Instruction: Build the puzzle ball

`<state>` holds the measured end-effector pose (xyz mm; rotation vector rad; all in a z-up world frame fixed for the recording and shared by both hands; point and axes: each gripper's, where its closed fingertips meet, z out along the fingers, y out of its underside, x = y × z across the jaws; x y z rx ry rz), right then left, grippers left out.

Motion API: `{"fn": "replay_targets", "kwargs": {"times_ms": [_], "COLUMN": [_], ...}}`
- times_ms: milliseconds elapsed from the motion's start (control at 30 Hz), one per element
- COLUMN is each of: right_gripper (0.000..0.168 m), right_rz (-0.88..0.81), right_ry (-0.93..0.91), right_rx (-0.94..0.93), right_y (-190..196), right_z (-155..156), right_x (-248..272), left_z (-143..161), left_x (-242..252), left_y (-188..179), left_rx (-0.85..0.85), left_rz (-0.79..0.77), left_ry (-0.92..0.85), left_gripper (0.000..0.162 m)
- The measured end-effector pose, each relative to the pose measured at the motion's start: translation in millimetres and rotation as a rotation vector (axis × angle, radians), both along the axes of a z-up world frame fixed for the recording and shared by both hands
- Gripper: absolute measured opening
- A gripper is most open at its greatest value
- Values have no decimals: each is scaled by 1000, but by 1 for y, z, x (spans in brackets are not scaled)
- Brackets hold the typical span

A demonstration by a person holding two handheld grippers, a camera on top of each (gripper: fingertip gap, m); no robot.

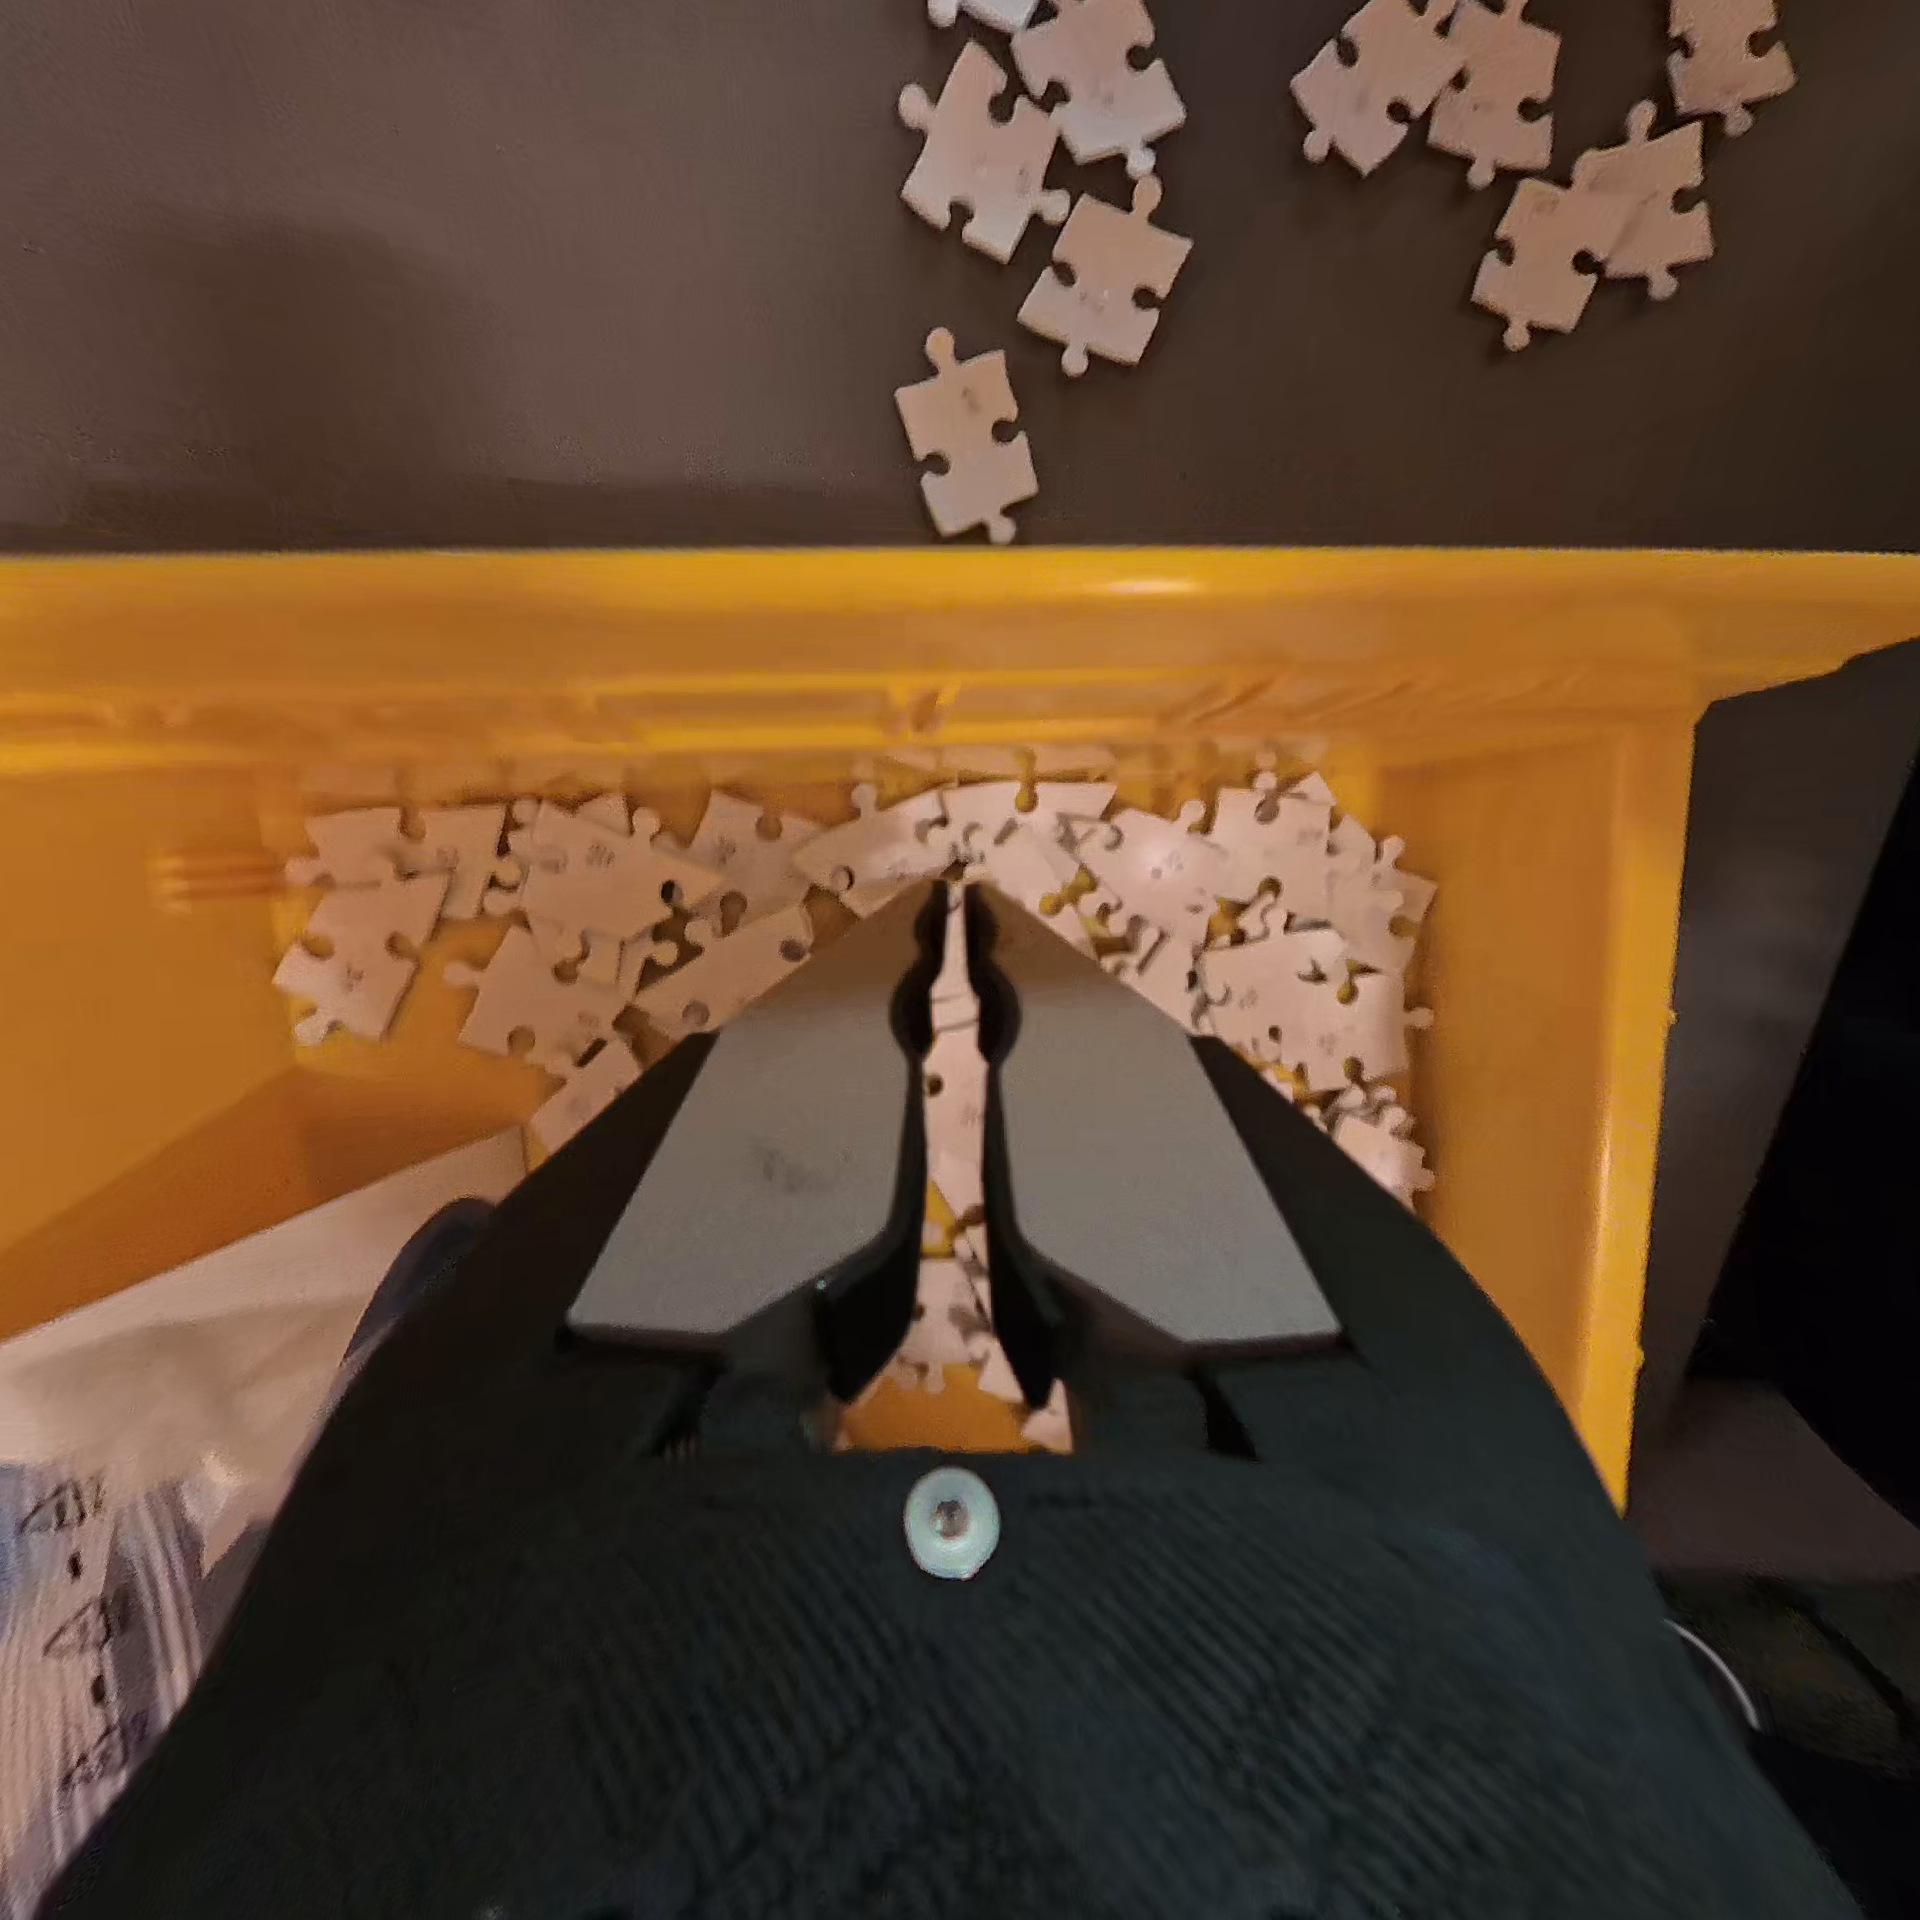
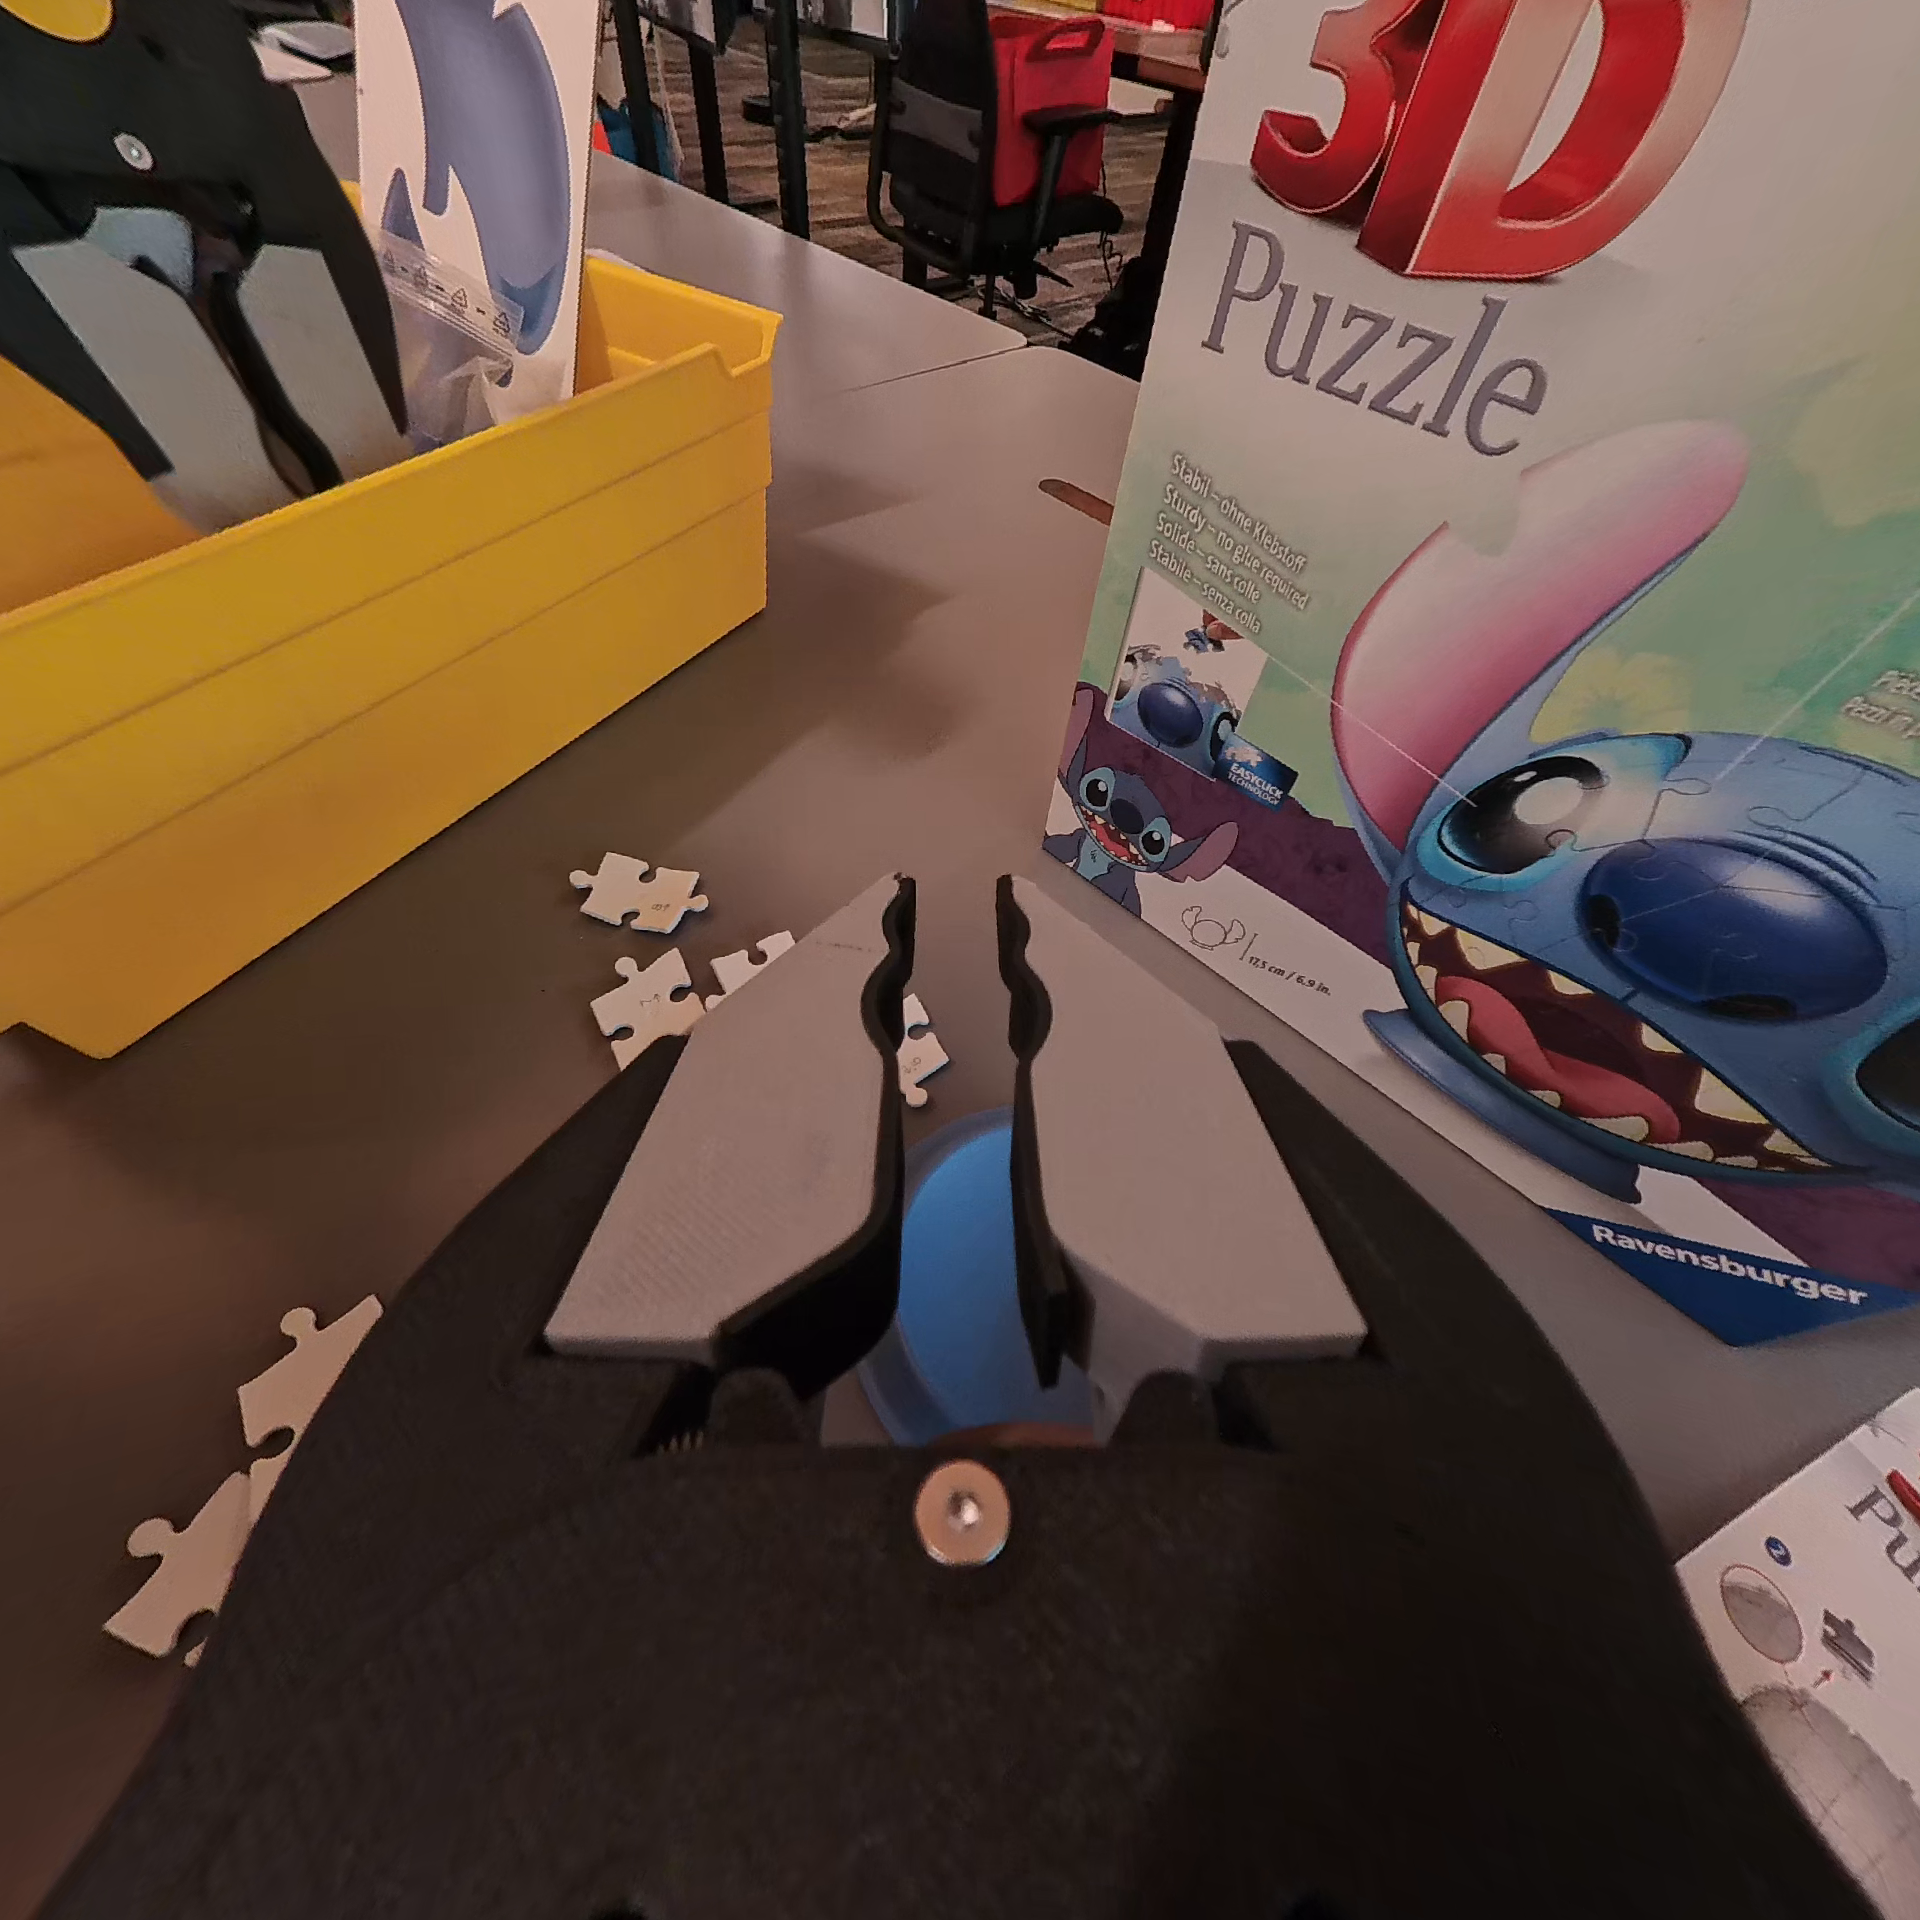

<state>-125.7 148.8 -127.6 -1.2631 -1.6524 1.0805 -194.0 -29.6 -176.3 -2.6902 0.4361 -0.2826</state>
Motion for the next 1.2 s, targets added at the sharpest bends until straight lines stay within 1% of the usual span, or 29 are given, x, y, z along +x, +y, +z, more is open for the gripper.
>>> {"fn": "replay_targets", "kwargs": {"times_ms": [67, 167, 233, 267, 467, 567, 667, 700, 767, 900, 933, 1000, 1100, 1200], "right_gripper": [12, 12, 12, 12, 12, 12, 12, 12, 12, 12, 12, 12, 12, 12], "right_rz": [0, 0, 0, 0, -1, -2, 0, 0, 1, 1, 0, 0, 0, 0], "right_ry": [0, 1, -3, -3, 4, 4, 0, 0, 0, 5, 6, 9, 8, 6], "right_rx": [2, -1, 0, 0, 0, 3, 2, 3, 2, 2, 2, 3, 5, 6], "right_y": [0, 0, 0, 0, 0, 1, 0, 0, 0, 0, 0, 0, 0, 0], "right_z": [0, 0, -1, -1, 1, 1, 0, 0, 0, 2, 2, 3, 3, 2], "right_x": [0, 0, 0, 0, 0, 0, 0, 0, 0, 1, 1, 1, 1, 1], "left_z": [-3, -14, -26, -25, -27, -24, -10, -7, -7, -29, -27, -30, -29, -20], "left_x": [3, 4, 5, 6, 7, 6, 22, 27, 28, 26, 27, 25, 18, 15], "left_y": [5, 4, -3, -4, -33, -32, -16, -11, -5, -19, -19, -31, -40, -36], "left_rx": [10, -21, -81, -82, -222, -214, -123, -90, -53, -158, -153, -223, -274, -234], "left_rz": [6, 4, -16, -11, -33, -28, -39, -52, -67, -108, -99, -88, -62, -39], "left_ry": [26, 77, 104, 95, 30, 23, -66, -77, -45, 45, 28, -1, -24, -40], "left_gripper": [0, 0, 0, 0, 0, 0, 0, 0, 0, 0, 0, 0, 0, 0]}}
